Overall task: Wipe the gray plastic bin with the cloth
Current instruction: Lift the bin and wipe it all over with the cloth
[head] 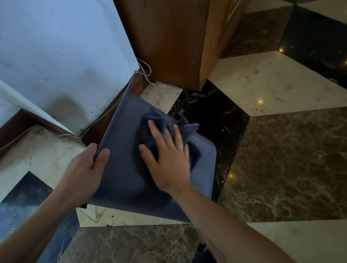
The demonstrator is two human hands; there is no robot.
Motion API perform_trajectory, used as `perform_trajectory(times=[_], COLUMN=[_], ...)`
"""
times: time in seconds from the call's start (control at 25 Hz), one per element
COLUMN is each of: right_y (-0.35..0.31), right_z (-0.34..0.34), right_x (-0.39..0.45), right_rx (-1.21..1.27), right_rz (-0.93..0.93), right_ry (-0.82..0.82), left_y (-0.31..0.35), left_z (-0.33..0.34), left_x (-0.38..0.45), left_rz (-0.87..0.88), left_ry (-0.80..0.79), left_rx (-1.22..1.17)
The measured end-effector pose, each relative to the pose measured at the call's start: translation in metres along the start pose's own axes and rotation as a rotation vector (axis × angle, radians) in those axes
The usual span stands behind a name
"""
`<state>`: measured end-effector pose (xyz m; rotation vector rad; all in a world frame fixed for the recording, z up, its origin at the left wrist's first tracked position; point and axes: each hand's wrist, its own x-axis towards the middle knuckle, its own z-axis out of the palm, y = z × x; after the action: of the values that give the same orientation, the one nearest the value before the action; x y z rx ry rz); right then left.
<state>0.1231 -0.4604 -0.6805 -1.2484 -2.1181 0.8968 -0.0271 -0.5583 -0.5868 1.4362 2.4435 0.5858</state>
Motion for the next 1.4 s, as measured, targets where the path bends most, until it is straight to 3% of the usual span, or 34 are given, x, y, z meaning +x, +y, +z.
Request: perform_trajectory(times=[0.2, 0.32, 0.44, 0.56, 0.72, 0.84, 1.04, 1.24, 1.4], right_y=[0.062, 0.075, 0.076, 0.074, 0.078, 0.083, 0.081, 0.075, 0.07], right_z=[-0.015, -0.017, -0.018, -0.019, -0.018, -0.016, -0.027, -0.055, -0.057], right_x=[-0.004, -0.016, -0.016, -0.014, -0.016, -0.018, -0.022, -0.004, -0.011], right_rx=[0.06, 0.154, 0.179, 0.16, 0.171, 0.245, 0.37, 0.467, 0.46], right_rz=[0.353, 0.451, 0.451, 0.426, 0.397, 0.421, 0.511, 0.486, 0.478], right_ry=[0.081, 0.118, 0.111, 0.099, 0.129, 0.212, 0.412, 0.618, 0.622], left_y=[0.009, 0.031, 0.068, 0.102, 0.118, 0.125, 0.147, 0.142, 0.104], left_z=[-0.005, -0.017, -0.023, -0.007, 0.025, 0.036, 0.035, -0.008, -0.016], left_x=[-0.004, 0.021, 0.068, 0.119, 0.161, 0.171, 0.151, 0.107, 0.077], left_rz=[-0.009, -0.126, -0.243, -0.189, -0.325, -0.328, -0.119, 0.399, 0.428], left_ry=[-0.051, -0.163, -0.26, -0.186, -0.161, -0.093, -0.033, 0.062, -0.1], left_rx=[-0.03, -0.041, -0.153, -0.071, -0.083, -0.019, 0.015, -0.084, -0.231])
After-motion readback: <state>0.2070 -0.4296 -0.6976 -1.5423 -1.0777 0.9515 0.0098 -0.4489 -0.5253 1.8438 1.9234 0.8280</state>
